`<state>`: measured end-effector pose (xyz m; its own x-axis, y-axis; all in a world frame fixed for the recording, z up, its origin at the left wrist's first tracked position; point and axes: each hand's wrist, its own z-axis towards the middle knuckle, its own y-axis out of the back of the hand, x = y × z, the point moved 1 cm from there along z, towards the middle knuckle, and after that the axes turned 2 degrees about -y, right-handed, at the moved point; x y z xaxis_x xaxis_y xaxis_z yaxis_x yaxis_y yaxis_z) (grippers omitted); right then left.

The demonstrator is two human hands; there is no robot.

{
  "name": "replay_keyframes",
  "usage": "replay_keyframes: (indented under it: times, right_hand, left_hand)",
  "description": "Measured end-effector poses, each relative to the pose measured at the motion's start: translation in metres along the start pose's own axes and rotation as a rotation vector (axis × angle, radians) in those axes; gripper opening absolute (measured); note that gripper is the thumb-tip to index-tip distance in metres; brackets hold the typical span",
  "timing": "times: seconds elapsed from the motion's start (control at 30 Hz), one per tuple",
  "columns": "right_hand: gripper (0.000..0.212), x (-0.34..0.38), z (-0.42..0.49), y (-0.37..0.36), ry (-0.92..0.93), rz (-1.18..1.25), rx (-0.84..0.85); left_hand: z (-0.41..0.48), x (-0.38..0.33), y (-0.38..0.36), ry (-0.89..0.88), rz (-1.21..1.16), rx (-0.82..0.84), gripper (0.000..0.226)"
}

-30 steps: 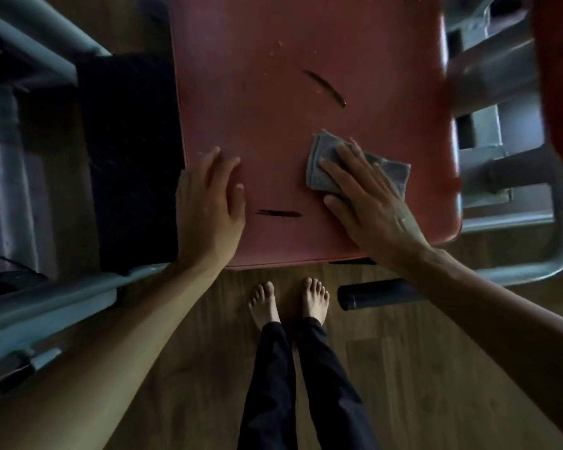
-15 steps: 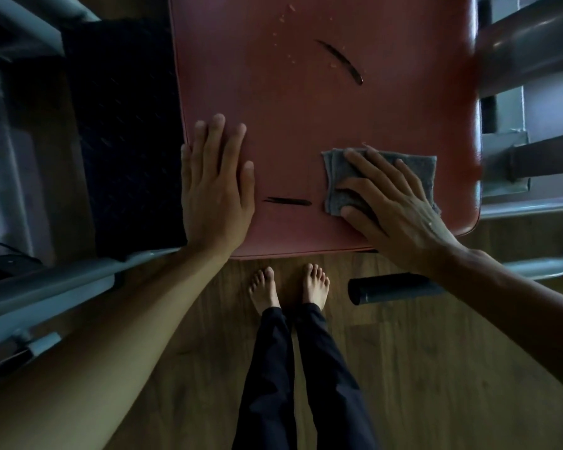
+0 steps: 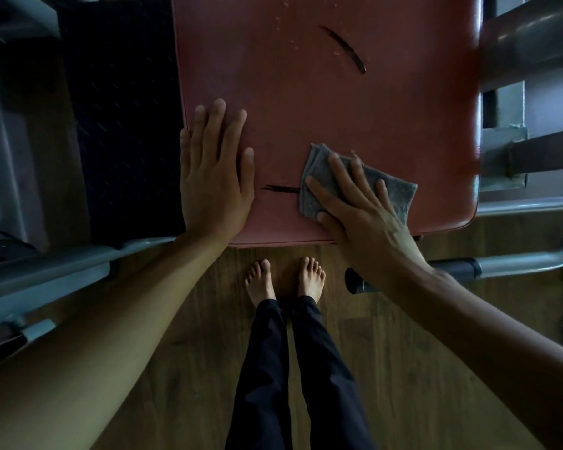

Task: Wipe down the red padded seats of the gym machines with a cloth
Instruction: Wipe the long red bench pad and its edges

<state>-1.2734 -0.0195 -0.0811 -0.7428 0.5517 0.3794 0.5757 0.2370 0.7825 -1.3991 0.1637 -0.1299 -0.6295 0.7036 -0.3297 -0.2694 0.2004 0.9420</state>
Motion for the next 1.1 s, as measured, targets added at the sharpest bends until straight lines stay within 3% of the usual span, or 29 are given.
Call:
replay_keyframes:
  times: [0.13,0.3,0.57,0.83,0.97,1.1]
  right_hand:
    - [0.055,0.003,-0.012,-0.003,0.008,-0.03,0.045]
    - [0.054,0.017,0.014,-0.003,-0.141,0.02,-0.055]
    - [0.053,0.057,0.033,-0.037,-0.416,0.221,-0.394]
    - [0.053,0.104,-0.01,-0.085,-0.517,0.377,-0.46]
    - [0.052,0.093,0.008,-0.077,-0.536,0.373,-0.534]
    - [0.052,0.105,-0.011,-0.091,-0.557,0.332,-0.515]
  left_hand:
    - [0.0,-0.001,0.0,-0.002,-0.01,-0.008,0.049]
    - [0.0,0.0,-0.001,-0.006,0.001,-0.022,0.049]
    - [0.002,0.002,-0.001,-0.009,-0.018,-0.008,0.05]
    - [0.0,0.001,-0.001,-0.033,0.0,-0.036,0.048]
    - [0.003,0.006,0.003,-0.06,-0.047,0.036,0.051]
    - [0.012,0.017,0.005,-0.177,-0.045,0.031,0.055]
